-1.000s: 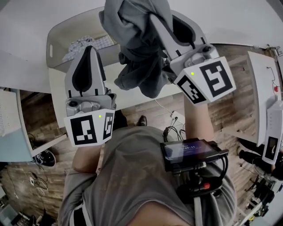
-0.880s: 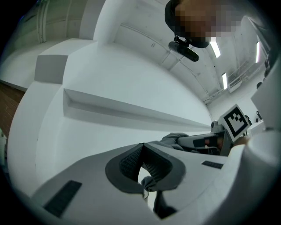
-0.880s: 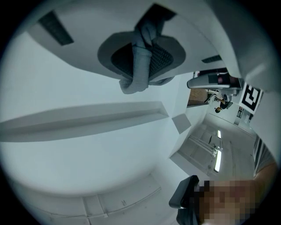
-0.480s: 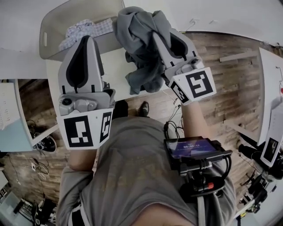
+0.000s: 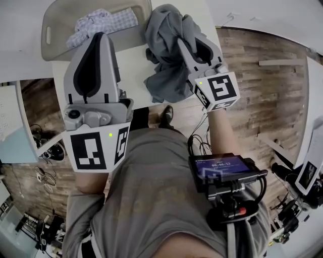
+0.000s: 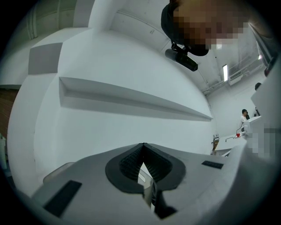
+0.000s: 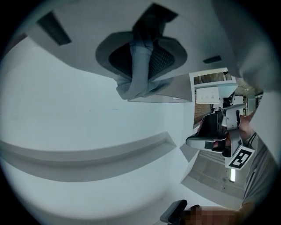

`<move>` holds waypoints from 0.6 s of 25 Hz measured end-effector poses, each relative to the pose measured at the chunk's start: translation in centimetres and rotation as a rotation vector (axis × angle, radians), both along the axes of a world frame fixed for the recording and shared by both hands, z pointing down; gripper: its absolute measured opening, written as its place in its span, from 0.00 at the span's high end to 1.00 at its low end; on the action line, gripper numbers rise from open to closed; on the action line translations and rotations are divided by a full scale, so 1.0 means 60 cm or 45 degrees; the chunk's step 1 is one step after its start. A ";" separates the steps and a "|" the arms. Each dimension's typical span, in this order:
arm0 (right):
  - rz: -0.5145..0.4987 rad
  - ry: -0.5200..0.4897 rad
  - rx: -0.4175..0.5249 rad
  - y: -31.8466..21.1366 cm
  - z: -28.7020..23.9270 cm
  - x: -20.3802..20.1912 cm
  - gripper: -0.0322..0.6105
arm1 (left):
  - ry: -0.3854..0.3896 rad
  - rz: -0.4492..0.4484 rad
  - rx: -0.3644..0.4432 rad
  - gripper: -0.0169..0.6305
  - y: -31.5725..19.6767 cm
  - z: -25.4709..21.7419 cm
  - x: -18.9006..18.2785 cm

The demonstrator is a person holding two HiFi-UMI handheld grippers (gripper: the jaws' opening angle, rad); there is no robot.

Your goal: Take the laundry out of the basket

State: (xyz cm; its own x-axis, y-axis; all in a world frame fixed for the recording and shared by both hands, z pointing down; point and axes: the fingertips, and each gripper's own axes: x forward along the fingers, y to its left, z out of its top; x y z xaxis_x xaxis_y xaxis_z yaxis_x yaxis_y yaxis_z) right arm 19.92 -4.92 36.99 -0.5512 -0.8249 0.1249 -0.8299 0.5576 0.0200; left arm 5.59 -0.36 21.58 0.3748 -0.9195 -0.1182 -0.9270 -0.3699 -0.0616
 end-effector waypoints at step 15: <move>0.016 0.081 0.069 -0.038 -0.041 0.008 0.52 | 0.094 -0.035 0.083 0.96 -0.007 -0.007 -0.019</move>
State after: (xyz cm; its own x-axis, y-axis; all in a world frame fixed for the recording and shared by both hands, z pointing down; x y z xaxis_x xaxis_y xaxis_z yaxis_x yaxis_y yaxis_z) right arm 20.39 -7.23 34.55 -0.5334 -0.8381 0.1144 -0.8328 0.5440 0.1026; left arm 4.43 -0.78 21.14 0.3379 -0.9187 -0.2043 -0.9396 -0.3420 -0.0161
